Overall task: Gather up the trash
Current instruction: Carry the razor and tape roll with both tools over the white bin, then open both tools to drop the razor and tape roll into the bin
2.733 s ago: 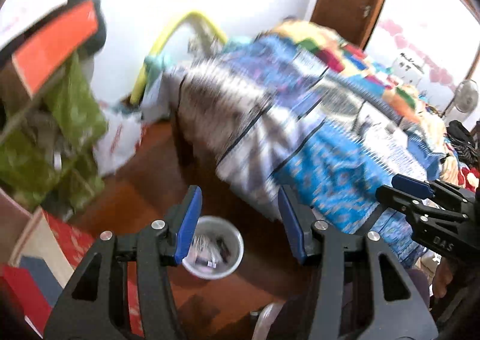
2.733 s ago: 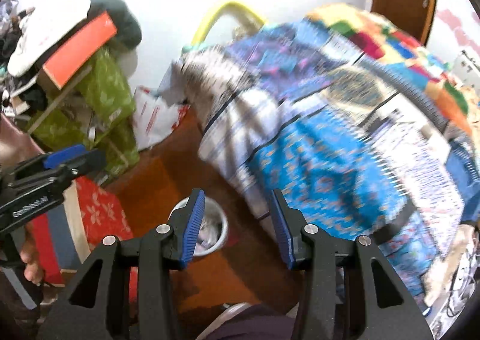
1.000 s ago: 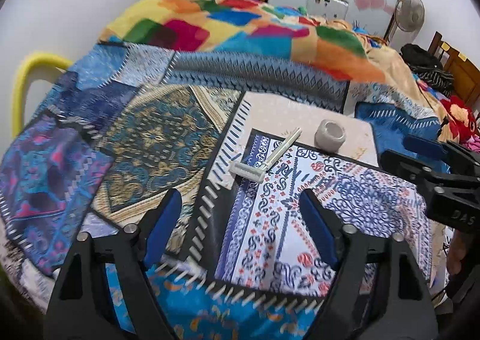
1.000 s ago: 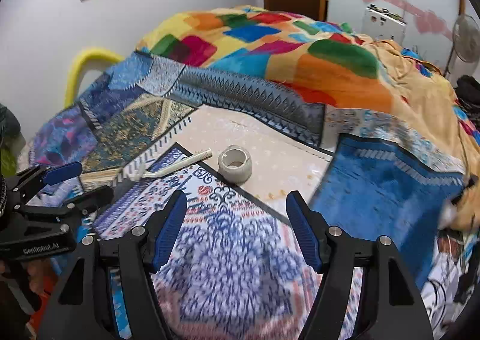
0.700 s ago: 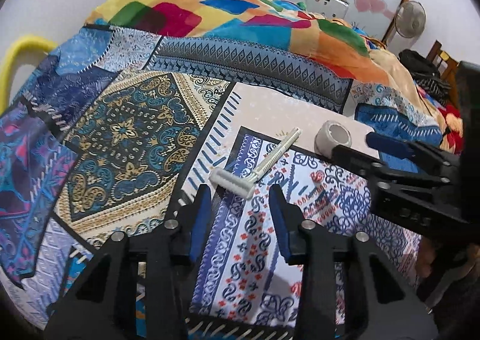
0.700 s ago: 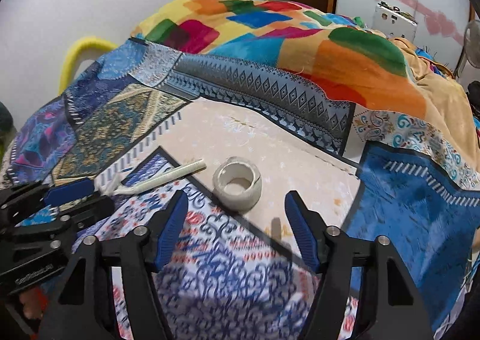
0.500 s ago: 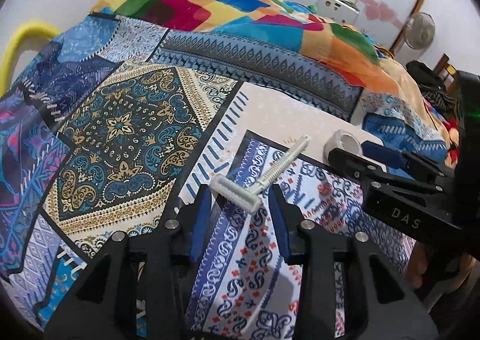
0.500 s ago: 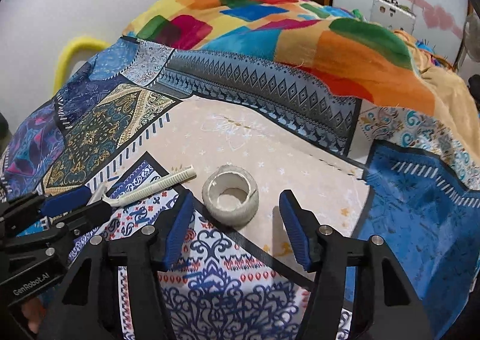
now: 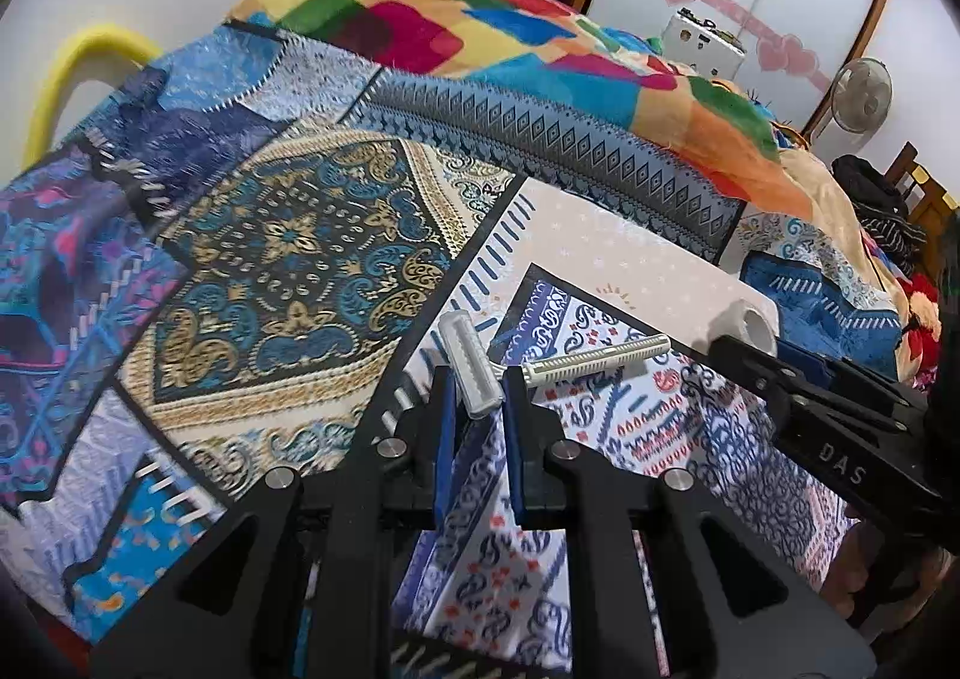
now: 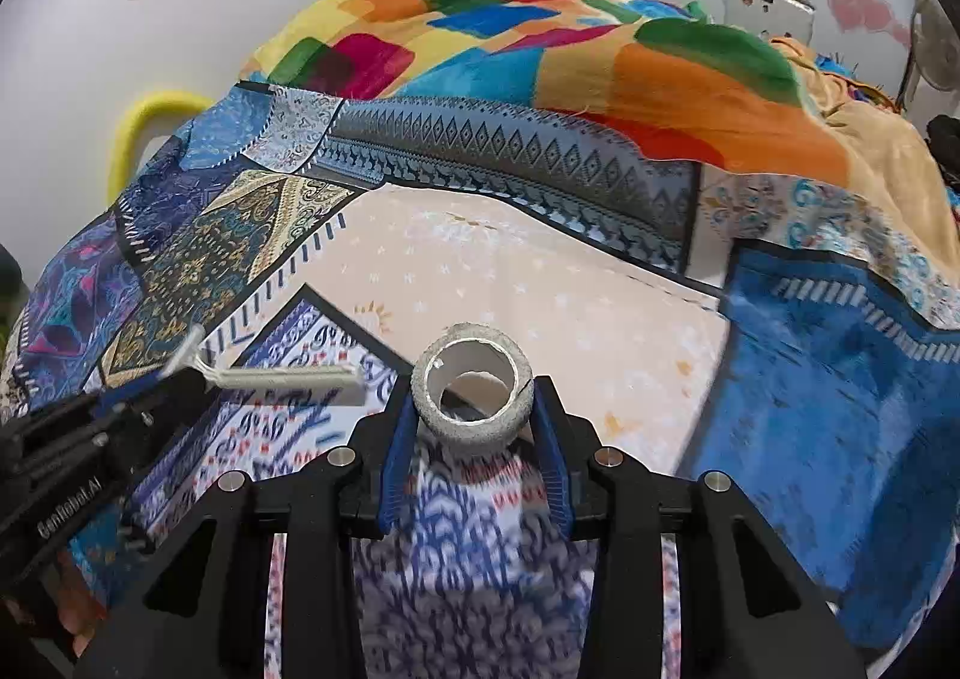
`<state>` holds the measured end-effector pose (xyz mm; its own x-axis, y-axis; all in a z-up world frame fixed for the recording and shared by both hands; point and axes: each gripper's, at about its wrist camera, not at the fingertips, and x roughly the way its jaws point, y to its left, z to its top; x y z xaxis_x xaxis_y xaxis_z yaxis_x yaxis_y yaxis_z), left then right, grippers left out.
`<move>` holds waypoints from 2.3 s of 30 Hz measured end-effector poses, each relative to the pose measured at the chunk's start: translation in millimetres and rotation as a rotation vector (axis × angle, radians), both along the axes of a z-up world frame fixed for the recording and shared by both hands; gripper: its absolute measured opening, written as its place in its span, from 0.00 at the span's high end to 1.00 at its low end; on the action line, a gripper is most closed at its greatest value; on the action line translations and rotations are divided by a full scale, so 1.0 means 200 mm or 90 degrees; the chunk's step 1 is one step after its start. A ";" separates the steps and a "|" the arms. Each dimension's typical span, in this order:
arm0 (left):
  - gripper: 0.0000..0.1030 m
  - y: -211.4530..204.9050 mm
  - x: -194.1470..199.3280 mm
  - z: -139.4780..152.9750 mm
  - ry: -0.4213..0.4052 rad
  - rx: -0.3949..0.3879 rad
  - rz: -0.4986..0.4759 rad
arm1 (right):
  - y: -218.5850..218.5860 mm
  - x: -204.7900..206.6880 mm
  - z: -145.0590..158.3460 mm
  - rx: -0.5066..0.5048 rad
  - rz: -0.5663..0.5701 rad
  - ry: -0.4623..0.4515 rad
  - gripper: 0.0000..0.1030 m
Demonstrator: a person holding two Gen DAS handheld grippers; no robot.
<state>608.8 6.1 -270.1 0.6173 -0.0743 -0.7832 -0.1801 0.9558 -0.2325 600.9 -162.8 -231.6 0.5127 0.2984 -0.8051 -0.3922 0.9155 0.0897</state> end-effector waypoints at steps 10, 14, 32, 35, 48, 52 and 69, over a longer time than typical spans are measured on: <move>0.87 -0.01 -0.21 0.23 -0.019 0.019 -0.012 | -0.10 -0.23 0.19 0.001 -0.005 -0.019 0.67; 0.86 -0.02 -0.33 0.36 -0.031 0.033 -0.018 | -0.13 -0.35 0.31 0.000 -0.006 -0.034 0.67; 0.86 0.13 -1.16 0.90 -0.103 0.073 0.033 | 0.02 -1.10 0.85 0.007 0.078 -0.141 0.67; 0.87 0.20 -1.33 0.95 -0.110 0.092 0.049 | 0.10 -1.23 0.89 0.011 0.106 -0.154 0.67; 0.86 0.60 -1.96 0.90 -0.087 0.100 0.146 | 0.46 -1.70 0.90 0.013 0.220 -0.168 0.67; 0.87 0.74 -2.13 0.83 -0.066 0.100 0.177 | 0.59 -1.80 0.81 0.011 0.248 -0.143 0.67; 0.87 1.13 -2.46 0.34 0.068 0.072 0.253 | 1.09 -2.04 0.34 -0.045 0.354 0.001 0.67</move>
